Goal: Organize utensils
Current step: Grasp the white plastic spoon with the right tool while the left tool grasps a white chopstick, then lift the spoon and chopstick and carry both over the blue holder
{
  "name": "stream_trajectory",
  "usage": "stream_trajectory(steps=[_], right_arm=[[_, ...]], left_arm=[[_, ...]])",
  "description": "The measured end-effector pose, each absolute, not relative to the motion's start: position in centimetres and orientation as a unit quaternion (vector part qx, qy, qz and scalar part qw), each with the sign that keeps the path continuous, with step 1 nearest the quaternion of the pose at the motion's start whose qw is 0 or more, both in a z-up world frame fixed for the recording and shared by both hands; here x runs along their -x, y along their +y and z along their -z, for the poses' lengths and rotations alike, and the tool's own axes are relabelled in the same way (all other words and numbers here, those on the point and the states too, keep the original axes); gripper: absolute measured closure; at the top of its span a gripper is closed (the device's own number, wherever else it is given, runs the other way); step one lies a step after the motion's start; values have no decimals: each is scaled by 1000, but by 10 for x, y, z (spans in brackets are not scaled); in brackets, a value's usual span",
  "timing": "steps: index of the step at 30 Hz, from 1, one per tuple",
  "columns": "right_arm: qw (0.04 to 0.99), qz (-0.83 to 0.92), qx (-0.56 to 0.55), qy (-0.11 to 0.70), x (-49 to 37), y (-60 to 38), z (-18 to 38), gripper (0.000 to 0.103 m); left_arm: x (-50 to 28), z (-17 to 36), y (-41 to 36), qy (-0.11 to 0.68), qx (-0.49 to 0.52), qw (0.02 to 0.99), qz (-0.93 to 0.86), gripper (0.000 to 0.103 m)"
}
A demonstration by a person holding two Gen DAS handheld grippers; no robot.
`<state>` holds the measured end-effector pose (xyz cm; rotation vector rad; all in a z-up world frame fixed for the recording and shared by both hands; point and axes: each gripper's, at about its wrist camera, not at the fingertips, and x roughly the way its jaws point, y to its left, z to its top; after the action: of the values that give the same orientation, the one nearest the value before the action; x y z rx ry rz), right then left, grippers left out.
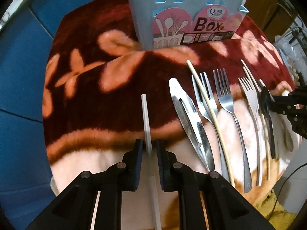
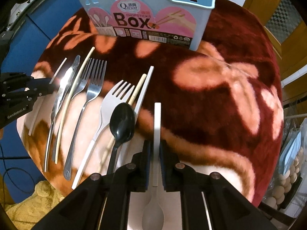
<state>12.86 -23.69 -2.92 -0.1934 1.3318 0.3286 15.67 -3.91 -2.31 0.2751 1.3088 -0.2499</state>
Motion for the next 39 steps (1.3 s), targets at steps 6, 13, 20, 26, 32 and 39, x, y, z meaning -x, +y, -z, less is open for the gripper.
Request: stream_trajectory(steps=[6, 13, 20, 26, 32, 39], right_arm=[[797, -156, 72, 579, -119, -246, 25, 95], [841, -175, 5, 511, -91, -268, 13, 95], [899, -180, -51, 397, -72, -286, -20, 95], [936, -161, -46, 310, -73, -280, -53, 95], [960, -159, -41, 226, -83, -278, -87, 95], [969, -167, -57, 172, -120, -278, -110, 95]], left_arm=[[-145, 23, -43, 570, -77, 808, 132, 98], [-118, -5, -20, 482, -24, 865, 136, 98], [-106, -45, -10, 366, 12, 920, 140, 98], [-121, -82, -15, 302, 23, 943, 138, 98], [-147, -111, -33, 244, 24, 960, 137, 98], [-179, -134, -39, 178, 54, 975, 124, 98]])
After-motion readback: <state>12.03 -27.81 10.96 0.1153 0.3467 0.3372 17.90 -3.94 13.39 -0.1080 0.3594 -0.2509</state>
